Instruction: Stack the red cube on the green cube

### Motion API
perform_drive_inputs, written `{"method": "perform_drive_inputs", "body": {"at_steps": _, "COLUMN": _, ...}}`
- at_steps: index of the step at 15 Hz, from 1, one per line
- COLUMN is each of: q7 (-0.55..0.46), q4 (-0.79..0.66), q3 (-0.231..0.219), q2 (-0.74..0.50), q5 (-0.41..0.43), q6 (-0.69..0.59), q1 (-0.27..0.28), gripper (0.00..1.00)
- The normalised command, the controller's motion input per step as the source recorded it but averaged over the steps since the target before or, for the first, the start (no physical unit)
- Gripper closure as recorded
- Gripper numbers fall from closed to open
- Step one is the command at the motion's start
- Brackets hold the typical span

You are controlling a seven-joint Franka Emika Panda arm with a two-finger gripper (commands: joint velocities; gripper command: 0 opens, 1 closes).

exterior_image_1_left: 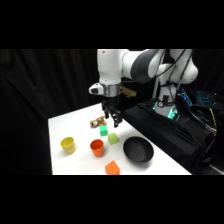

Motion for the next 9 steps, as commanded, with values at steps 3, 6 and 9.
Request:
{"method": "perform_drive_inputs", "body": {"at_steps": 3, "q7": 0.35, "q4": 0.4, "q3": 0.078, "q2": 0.34, "q5": -0.119, "q6": -0.04, "q1": 0.157, "gripper": 0.0}}
{"method": "perform_drive_inputs", "body": {"at_steps": 6, "q7": 0.26, "q4": 0.48, "q3": 0.036, "q2": 0.41, "q5": -0.15, "q6": -0.04, "q1": 0.152, "gripper": 0.0}}
{"method": "perform_drive_inputs", "body": {"at_steps": 9, "q7": 0.16, "q4": 0.5, "q3": -0.002, "q2": 0.43, "q5": -0.156, "q6": -0.04, "q1": 0.132, "gripper": 0.0}}
